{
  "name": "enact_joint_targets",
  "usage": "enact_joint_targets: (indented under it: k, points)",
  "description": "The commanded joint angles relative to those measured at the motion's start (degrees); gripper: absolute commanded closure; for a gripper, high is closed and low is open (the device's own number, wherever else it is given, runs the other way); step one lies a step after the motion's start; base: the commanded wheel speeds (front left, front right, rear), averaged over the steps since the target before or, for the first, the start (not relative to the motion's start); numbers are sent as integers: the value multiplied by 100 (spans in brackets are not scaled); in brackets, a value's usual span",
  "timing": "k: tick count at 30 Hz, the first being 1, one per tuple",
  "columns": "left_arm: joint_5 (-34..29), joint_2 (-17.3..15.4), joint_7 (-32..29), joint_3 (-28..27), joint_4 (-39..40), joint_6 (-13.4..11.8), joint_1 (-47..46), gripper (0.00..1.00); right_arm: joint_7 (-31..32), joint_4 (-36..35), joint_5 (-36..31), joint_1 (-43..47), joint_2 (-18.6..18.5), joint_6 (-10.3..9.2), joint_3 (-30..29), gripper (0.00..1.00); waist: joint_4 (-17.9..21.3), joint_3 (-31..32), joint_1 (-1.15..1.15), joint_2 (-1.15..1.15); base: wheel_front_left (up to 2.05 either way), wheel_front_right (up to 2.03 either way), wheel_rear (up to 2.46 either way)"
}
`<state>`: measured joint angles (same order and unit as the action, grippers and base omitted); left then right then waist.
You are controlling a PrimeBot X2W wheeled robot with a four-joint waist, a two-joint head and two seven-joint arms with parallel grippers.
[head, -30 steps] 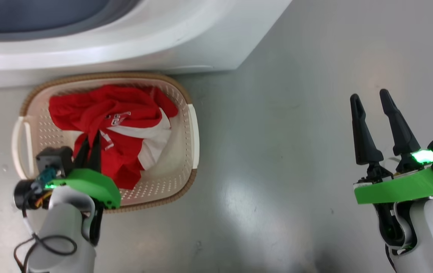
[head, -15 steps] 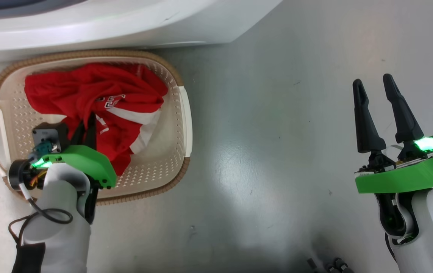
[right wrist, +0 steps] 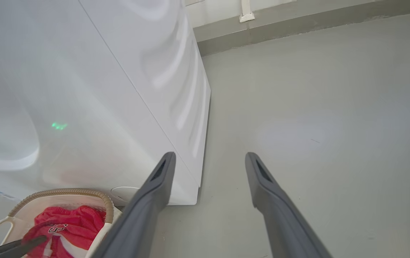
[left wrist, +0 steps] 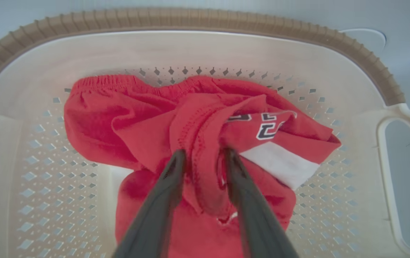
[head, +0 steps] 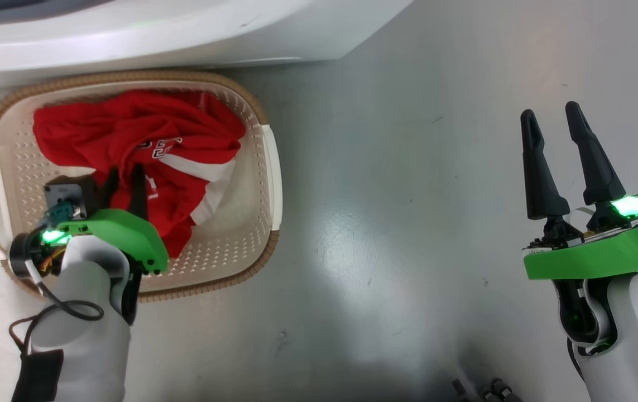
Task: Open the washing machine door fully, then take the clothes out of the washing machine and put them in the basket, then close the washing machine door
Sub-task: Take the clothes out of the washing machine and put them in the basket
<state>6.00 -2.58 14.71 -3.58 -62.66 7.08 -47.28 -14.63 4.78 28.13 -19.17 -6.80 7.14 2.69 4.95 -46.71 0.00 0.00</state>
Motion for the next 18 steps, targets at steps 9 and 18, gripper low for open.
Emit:
enact_joint_targets:
  k: [9,18]
  points:
    - [51,-149,29,-242,251,4,431,0,-37,-14,-21,185,-37,35,149,0,-111,499,0,0,0,0,0]
    - [171,-99,29,-350,700,24,936,0,-37,138,-18,357,-73,35,155,0,-187,1234,0,0,0,0,0]
